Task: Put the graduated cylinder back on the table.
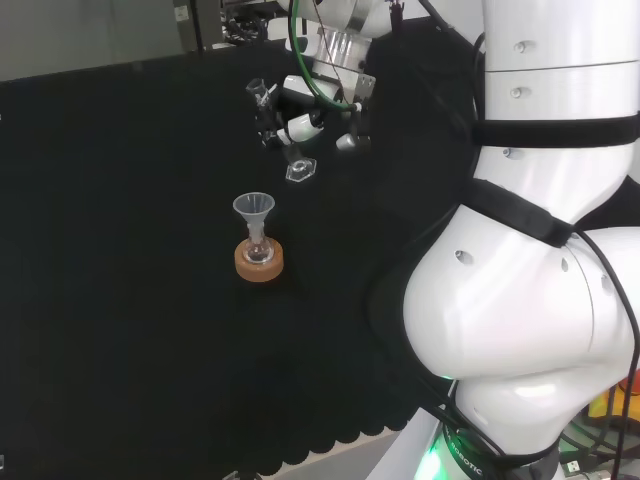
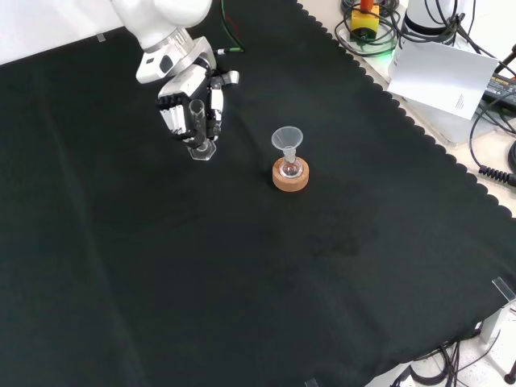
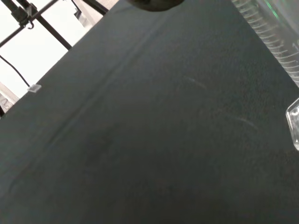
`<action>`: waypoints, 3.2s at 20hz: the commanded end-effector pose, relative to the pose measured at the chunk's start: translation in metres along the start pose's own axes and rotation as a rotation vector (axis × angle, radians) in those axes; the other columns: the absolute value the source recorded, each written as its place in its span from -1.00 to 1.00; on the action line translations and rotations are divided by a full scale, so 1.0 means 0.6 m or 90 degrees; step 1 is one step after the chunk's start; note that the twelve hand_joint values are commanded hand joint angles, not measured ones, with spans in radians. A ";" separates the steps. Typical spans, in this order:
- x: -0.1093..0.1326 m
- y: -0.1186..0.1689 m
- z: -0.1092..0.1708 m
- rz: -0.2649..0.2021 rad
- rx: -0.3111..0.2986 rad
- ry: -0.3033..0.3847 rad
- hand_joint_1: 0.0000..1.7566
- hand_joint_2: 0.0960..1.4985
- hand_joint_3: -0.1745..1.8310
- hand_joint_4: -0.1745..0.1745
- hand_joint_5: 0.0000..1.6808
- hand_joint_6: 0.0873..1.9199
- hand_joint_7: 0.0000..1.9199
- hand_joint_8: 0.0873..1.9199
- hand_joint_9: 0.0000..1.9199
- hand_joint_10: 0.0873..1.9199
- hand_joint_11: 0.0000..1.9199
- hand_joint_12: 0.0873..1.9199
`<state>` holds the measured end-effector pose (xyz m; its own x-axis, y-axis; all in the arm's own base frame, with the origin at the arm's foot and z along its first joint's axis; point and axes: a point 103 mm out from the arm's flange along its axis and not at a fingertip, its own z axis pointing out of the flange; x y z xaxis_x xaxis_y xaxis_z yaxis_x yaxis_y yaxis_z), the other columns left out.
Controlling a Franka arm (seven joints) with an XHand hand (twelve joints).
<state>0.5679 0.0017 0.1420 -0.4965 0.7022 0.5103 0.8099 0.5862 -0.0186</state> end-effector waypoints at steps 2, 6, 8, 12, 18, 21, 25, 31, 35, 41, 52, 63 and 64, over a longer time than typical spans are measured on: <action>-0.028 0.038 0.018 -0.017 -0.037 0.050 0.45 0.40 -0.82 -1.00 0.24 -0.12 0.11 -0.13 0.53 -1.00 0.36 -0.34; -0.040 0.058 0.026 -0.017 -0.048 0.058 0.44 0.41 -0.82 -1.00 0.23 -0.09 0.10 -0.10 0.51 -1.00 0.34 -0.34; -0.044 0.066 0.030 -0.019 -0.054 0.071 0.44 0.41 -0.82 -1.00 0.23 -0.09 0.10 -0.10 0.51 -1.00 0.34 -0.34; -0.044 0.076 0.042 -0.020 -0.070 0.089 0.44 0.41 -0.82 -1.00 0.22 -0.09 0.09 -0.10 0.50 -1.00 0.33 -0.33; -0.039 0.082 0.051 -0.021 -0.097 0.090 0.44 0.43 -0.82 -1.00 0.20 -0.05 0.06 -0.05 0.45 -1.00 0.29 -0.31; -0.042 0.081 0.056 -0.015 -0.101 0.092 0.36 0.42 -0.83 -0.90 0.25 -0.11 0.06 -0.28 0.43 -1.00 0.26 -0.28; -0.049 0.076 0.060 -0.007 -0.121 0.099 0.32 0.41 -0.84 -0.78 0.27 -0.14 0.08 -0.51 0.40 -1.00 0.24 -0.27; -0.050 0.073 0.066 -0.003 -0.130 0.100 0.31 0.41 -0.84 -0.74 0.27 -0.13 0.05 -0.54 0.37 -1.00 0.23 -0.27; -0.055 0.069 0.069 0.003 -0.123 0.102 0.32 0.41 -0.84 -0.81 0.26 -0.13 0.04 -0.55 0.37 -1.00 0.23 -0.26; -0.061 0.064 0.069 0.004 -0.100 0.124 0.27 0.47 -0.82 -0.54 0.13 0.04 -0.11 -0.46 0.31 -1.00 0.10 -0.13; -0.068 0.058 0.054 0.017 -0.051 0.147 0.14 0.40 -1.00 -0.24 -0.24 -0.46 -0.35 -0.42 0.07 -1.00 -0.31 0.17; -0.057 0.035 -0.034 0.035 -0.105 0.099 0.06 0.28 -1.00 -0.40 -0.59 -0.81 -0.69 -0.36 -0.20 -1.00 -0.66 0.35; -0.055 0.031 -0.047 0.036 -0.114 0.091 0.05 0.28 -1.00 -0.41 -0.59 -0.83 -0.70 -0.35 -0.21 -1.00 -0.67 0.35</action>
<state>0.6084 -0.0042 0.1204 -0.4062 0.6269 0.6648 0.8636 0.5011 0.0551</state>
